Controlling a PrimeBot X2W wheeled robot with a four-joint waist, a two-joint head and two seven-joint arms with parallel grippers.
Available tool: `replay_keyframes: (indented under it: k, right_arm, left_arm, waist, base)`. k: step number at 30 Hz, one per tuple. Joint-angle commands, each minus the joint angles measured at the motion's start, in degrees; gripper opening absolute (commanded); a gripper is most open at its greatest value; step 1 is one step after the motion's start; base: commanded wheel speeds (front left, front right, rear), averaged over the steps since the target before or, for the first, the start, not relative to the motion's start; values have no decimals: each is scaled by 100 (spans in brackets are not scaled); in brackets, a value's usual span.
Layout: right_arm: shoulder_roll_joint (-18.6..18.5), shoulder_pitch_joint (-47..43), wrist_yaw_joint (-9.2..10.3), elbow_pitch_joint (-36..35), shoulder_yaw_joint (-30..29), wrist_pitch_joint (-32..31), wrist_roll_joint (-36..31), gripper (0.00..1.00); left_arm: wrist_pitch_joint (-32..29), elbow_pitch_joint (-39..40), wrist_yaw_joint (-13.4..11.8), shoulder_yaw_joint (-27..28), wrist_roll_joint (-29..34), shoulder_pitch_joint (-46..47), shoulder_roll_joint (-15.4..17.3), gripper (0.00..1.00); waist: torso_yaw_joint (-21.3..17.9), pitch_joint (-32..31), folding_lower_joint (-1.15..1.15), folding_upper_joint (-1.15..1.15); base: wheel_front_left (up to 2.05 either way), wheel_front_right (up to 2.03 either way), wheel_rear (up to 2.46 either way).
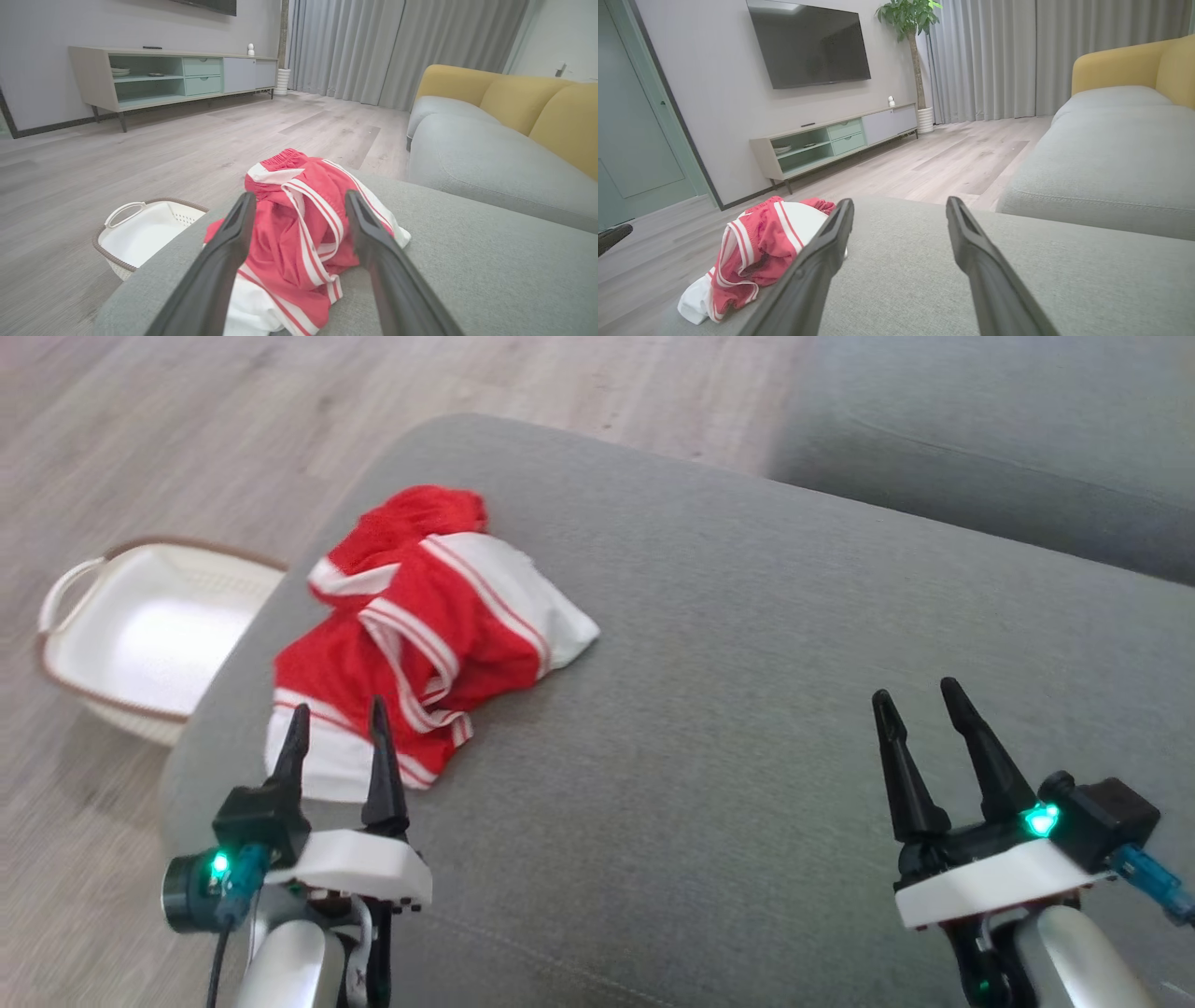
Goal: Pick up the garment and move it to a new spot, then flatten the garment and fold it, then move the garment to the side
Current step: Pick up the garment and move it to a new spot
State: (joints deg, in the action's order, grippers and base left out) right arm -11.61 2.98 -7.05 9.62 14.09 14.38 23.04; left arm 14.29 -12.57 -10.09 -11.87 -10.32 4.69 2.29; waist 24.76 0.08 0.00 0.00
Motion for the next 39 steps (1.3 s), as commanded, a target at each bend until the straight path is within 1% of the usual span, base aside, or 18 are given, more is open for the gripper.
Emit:
replay_keyframes:
  k: [1,5,9,15,18,21,25,30,32,35,39]
  right_arm:
    - [-90,165,-44,-205,85,62,30,100]
    - [-87,182,-44,-220,136,62,33,100]
    - [-108,215,-44,-222,188,62,48,100]
    - [-133,230,-44,-244,210,62,74,100]
    - [-127,223,-44,-257,210,62,79,100]
    - [-123,229,-44,-279,222,62,89,100]
    - [-121,270,-44,-313,255,62,97,100]
    - [-195,382,-44,-343,313,62,151,100]
    - [-222,436,-44,-356,337,62,176,100]
    - [-249,495,-44,-378,326,62,213,100]
    - [-276,529,-44,-380,286,62,251,100]
  left_arm:
    - [71,214,10,224,-17,128,59,100]
    - [71,220,37,271,-36,104,59,100]
    - [71,246,27,273,-54,99,59,100]
    - [71,50,269,289,-249,311,59,100]
    - [-65,-221,541,310,-386,752,176,100]
    - [-653,-408,689,371,-494,1359,390,100]
    - [-1587,-693,751,520,-658,2147,686,100]
    - [-2795,-1481,842,706,-968,2882,1022,100]
    - [-3203,-1896,832,797,-1059,3091,1194,100]
    - [-3633,-2435,749,923,-1134,3298,1439,100]
    - [-4154,-3014,729,1016,-1285,3384,1595,100]
  waist:
    - [151,6,0,0]
    - [225,25,0,0]
    - [213,37,0,0]
    - [6,24,0,0]
    - [-98,6,0,0]
    - [-237,6,0,0]
    - [-542,94,0,0]
    - [-1034,305,0,0]
    - [-1241,392,0,0]
    - [-1510,502,0,0]
    - [-1751,614,0,0]
  base:
    - [0,0,0]
    - [0,0,0]
    - [0,0,0]
    - [0,0,0]
    - [0,0,0]
    - [0,0,0]
    - [0,0,0]
    - [0,0,0]
    - [0,0,0]
    - [0,0,0]
    - [0,0,0]
